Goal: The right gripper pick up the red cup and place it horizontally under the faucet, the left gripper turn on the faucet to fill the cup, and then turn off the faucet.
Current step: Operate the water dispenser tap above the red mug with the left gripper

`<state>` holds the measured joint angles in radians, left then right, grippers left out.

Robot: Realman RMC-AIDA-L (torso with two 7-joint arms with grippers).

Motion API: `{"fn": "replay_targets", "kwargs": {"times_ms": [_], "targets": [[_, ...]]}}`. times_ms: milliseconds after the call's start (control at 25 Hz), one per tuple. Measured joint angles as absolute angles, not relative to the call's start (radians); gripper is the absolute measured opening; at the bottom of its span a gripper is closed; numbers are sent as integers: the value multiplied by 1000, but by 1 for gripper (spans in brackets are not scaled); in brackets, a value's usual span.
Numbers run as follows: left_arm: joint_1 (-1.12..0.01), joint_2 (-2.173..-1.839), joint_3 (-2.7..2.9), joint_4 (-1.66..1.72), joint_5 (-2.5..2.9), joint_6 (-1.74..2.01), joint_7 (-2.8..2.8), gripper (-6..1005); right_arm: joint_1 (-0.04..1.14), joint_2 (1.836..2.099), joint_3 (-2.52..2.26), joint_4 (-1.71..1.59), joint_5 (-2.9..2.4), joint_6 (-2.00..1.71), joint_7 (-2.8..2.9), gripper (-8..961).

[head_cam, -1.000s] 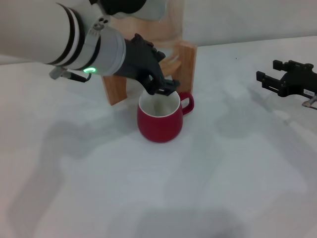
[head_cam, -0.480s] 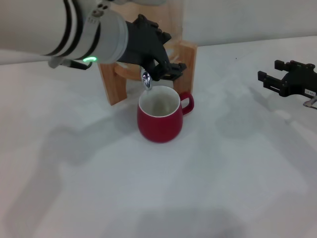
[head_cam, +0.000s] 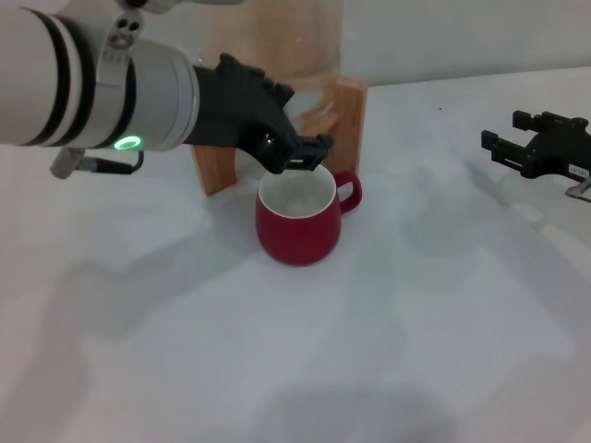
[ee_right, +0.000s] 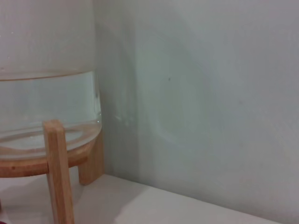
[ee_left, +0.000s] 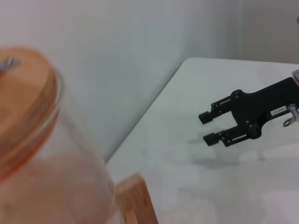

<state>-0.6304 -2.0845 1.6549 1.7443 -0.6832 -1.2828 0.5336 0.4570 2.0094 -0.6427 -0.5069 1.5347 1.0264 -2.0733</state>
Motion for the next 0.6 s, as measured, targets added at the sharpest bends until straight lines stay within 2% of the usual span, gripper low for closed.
{"fn": "replay_targets", "kwargs": {"times_ms": [600], "targets": [[-632, -2082, 1620, 1731, -664, -1372, 434, 649, 457, 2010, -646, -509, 1535, 1032, -2051, 589]]}}
